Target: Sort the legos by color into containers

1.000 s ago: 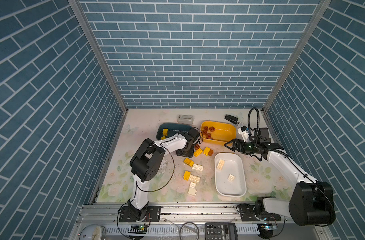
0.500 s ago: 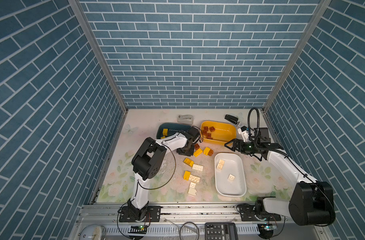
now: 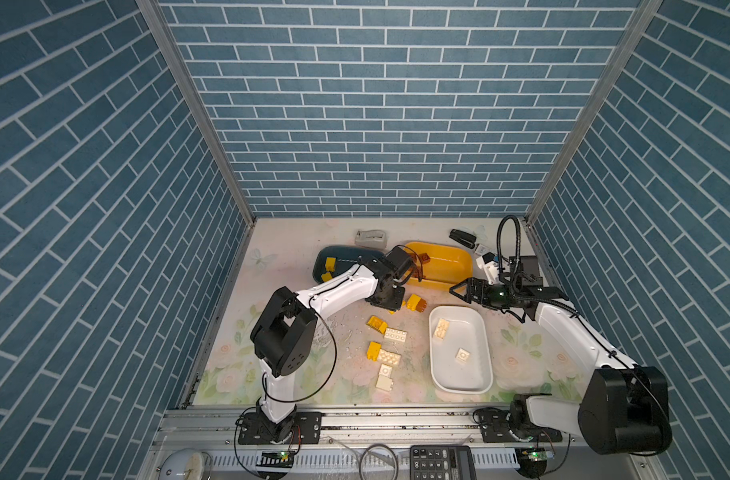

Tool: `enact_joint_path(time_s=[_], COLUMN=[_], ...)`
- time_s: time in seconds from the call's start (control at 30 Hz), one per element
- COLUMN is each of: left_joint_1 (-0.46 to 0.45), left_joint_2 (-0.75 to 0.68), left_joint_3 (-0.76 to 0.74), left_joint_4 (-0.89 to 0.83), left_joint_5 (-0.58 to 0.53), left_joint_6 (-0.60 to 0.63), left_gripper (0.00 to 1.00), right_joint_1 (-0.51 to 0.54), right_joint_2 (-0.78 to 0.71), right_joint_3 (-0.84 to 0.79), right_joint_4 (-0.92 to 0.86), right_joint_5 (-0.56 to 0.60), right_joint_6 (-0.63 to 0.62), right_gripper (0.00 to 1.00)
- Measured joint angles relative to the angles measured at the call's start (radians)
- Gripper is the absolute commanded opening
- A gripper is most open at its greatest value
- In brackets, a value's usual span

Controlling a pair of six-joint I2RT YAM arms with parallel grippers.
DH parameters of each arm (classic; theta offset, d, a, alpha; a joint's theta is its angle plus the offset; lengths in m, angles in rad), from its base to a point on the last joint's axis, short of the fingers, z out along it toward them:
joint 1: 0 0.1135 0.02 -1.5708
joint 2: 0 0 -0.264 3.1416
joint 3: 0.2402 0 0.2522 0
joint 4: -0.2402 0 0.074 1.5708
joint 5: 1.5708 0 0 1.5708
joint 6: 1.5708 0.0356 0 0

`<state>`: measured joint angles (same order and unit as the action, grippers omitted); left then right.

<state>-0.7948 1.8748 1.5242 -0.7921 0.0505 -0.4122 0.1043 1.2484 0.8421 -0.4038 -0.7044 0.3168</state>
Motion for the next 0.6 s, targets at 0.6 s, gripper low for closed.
enact_joint_path(time_s=[0.6], left_joint_1=[-0.306], left_joint_2=[0.051], left_joint_3=[0.072], left_joint_4=[0.09], left_joint_5=[0.191], left_joint_6=[0.099], left_gripper=[0.31], right_joint_1=[-0.066], right_joint_2=[-0.07], right_joint_3=[-0.013], right_joint_4=[-0.146], right_joint_5=[0.005], right_joint_6=[-0.009], right_gripper=[0.99])
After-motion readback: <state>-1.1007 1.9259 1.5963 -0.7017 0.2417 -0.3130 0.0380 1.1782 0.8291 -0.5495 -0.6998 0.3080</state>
